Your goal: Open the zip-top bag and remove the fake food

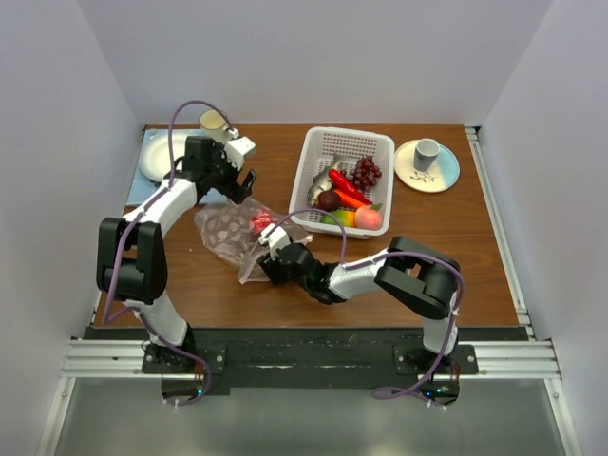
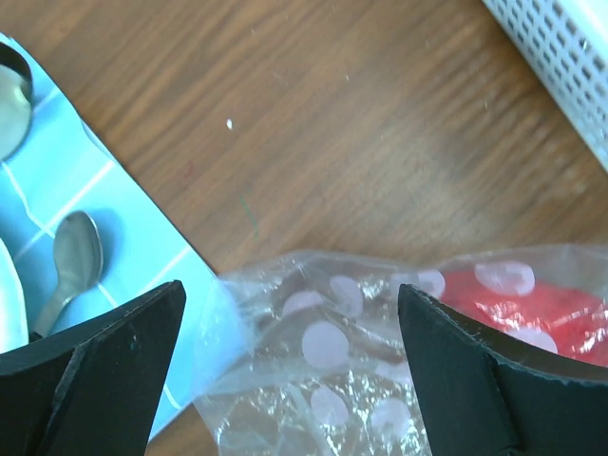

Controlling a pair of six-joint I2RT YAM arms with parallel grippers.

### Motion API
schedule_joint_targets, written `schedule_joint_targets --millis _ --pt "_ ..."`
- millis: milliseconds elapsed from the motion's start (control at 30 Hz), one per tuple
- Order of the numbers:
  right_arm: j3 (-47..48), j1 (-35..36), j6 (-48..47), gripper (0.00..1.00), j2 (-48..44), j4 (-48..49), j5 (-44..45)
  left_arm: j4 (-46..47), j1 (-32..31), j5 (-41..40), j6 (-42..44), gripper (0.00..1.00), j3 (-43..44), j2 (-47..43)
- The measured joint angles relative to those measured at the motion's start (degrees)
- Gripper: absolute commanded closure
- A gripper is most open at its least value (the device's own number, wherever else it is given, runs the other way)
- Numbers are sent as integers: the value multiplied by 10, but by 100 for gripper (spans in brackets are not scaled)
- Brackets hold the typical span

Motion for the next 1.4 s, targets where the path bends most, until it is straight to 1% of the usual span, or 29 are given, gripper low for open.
schedule_joint_targets --millis 333,533,667,900,1000,1033,1133,1233,1400 --pt "0 0 0 40 1 -4 0 31 -5 2 -16 0 8 58" --pt "0 0 0 40 1 -5 0 42 -21 2 -17 0 -3 68" --pt "0 0 0 40 1 -5 0 52 -37 2 -15 0 -26 67" --pt "-8 0 4 37 0 -6 7 63 -56 0 5 0 -110 49" --pt "-9 1 5 23 0 -5 26 73 -56 -4 15 0 -131 34" --pt "-10 1 4 12 0 -4 33 75 -56 -5 19 0 -139 29" --pt "-15 0 1 1 -4 -1 61 75 -56 -3 30 1 -157 20" --pt "-15 0 -11 1 -4 3 77 66 -59 4 38 1 -169 7" --pt "-3 0 -27 1 -4 -2 77 31 -65 16 53 0 -178 -17"
